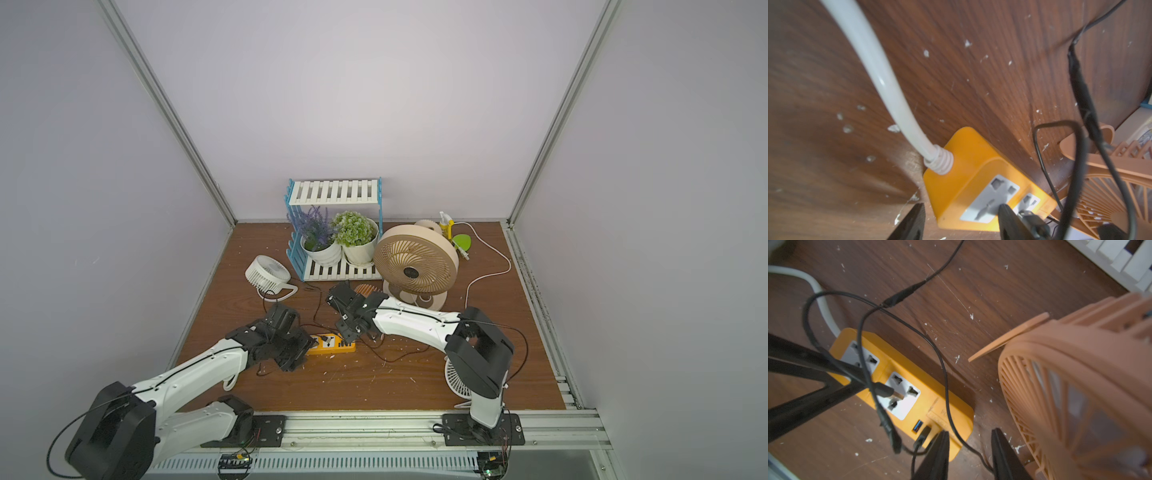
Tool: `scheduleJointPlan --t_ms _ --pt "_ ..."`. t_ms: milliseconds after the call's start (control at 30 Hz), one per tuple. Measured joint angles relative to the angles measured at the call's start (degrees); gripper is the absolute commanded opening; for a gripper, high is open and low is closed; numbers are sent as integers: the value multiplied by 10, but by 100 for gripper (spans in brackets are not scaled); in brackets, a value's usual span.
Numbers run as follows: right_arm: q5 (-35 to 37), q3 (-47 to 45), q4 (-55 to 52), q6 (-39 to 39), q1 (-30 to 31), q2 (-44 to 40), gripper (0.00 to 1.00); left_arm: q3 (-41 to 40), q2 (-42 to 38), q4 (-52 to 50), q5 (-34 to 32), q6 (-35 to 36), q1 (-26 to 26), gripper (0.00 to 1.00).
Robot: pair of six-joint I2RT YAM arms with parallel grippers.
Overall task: Unplug the desk fan from the power strip
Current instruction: Remove the plug from the socket.
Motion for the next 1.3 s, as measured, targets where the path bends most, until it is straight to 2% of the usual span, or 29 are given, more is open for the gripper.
scheduleJointPlan --t_ms 433,667,933,1133,1300 --pt "-17 10 0 -30 0 31 28 1 3 2 3 2 0 59" --pt "-26 10 0 -30 0 38 28 2 4 2 3 2 0 59" --pt "-25 10 -3 -28 0 38 0 2 2 2 3 2 0 59" --pt "-3 8 -9 -31 0 23 0 2 -2 1 3 2 0 59" --pt "53 -7 -27 -28 0 -59 0 2 -2 1 3 2 0 59"
